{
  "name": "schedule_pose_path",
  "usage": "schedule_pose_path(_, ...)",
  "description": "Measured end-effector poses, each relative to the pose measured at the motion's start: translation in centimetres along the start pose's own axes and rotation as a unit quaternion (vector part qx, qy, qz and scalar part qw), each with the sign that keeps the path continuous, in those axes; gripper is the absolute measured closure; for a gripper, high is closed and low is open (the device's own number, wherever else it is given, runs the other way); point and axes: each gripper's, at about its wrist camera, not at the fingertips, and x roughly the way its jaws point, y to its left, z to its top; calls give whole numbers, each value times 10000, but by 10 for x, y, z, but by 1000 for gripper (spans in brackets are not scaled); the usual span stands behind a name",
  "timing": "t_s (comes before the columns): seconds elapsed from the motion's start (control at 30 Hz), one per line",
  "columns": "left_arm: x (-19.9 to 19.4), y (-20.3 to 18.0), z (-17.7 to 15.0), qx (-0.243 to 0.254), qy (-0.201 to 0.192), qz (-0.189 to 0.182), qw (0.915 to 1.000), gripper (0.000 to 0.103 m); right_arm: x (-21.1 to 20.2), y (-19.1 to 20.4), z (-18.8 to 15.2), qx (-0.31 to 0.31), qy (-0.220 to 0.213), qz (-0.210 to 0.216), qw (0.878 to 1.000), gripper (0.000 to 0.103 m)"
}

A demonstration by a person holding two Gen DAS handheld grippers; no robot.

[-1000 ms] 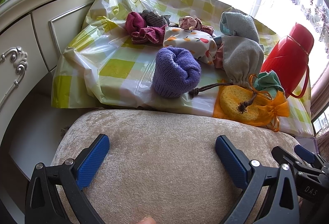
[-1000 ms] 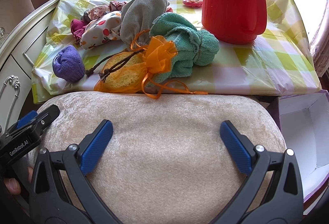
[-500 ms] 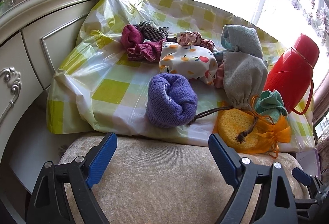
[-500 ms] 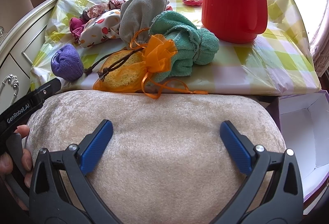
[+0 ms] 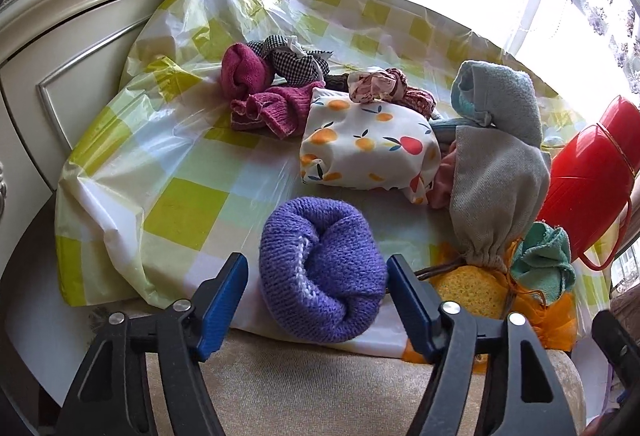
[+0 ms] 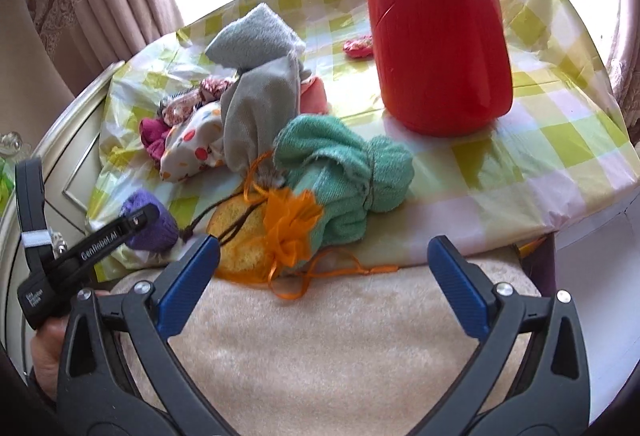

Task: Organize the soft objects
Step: 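Grasp the purple rolled sock with the left gripper while the right gripper grasps the green towel, then carry the purple sock and green towel to the box and release both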

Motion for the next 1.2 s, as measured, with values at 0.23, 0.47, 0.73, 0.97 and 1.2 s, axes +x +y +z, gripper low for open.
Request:
schedule_pose_path(0.23,3,-2,-3,74,-18,29,10000,42,38,-14,35,542,24,-117,9985,0)
schedule_pose_path(0.47,1,-3,-5,127,-80,62,9999,43,71,-17,42,786,246,-188,9964,0)
schedule_pose_path(0.73,-4,-8,-9,219,-193,193,9994,46,84,-32,34,1018,508,-108,9934,30)
schedule_pose_path(0.97,-32,-22,-12,468,-686,507,9953,47,63,-50,24,1330,153,166,9909,32)
schedule_pose_path(1.2,-61,-52,-21,835,-1085,567,9890,47,34,-68,18,1520,-230,209,9879,32)
